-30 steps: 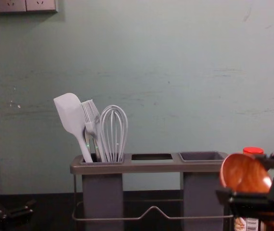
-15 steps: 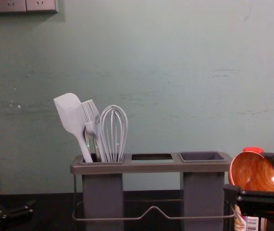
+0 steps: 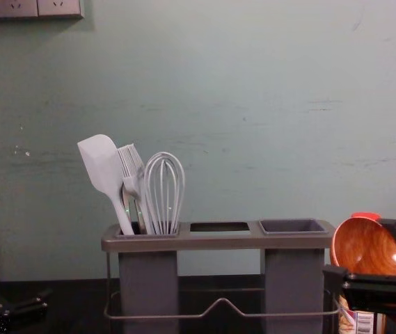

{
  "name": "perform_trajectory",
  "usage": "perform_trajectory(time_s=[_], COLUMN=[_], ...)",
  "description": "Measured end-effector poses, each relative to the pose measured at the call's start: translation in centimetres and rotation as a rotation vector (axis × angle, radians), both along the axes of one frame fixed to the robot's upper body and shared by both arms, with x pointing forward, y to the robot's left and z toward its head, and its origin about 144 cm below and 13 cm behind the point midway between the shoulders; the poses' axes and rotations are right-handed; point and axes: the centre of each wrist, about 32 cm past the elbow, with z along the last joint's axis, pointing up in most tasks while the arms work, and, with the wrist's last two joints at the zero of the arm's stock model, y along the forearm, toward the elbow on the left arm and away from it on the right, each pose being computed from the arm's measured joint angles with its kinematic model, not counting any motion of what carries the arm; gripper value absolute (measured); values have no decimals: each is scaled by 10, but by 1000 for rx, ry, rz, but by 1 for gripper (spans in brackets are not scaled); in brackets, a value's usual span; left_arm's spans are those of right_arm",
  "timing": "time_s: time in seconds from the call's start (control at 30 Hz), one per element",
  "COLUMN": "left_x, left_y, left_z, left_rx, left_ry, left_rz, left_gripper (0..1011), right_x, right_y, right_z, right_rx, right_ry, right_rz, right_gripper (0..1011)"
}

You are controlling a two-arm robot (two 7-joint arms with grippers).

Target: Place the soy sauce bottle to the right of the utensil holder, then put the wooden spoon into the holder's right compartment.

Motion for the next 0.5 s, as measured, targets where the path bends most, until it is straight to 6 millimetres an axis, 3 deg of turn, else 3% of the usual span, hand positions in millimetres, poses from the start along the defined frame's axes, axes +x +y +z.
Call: perform_trajectory(time_s=[0.13, 0.5], left_x=[0, 0], left_y=[0, 0], left_z=[0, 0], left_rx=[0, 0], left_ry=[0, 0], left_rz=[0, 0], left_gripper=[1005, 1005], right_x=[-1, -4], right_y=[0, 7], right_z=[0, 5], right_rx=[7, 129], right_ry=[-18, -315], right_rz=[-6, -38], right_gripper=[840, 840])
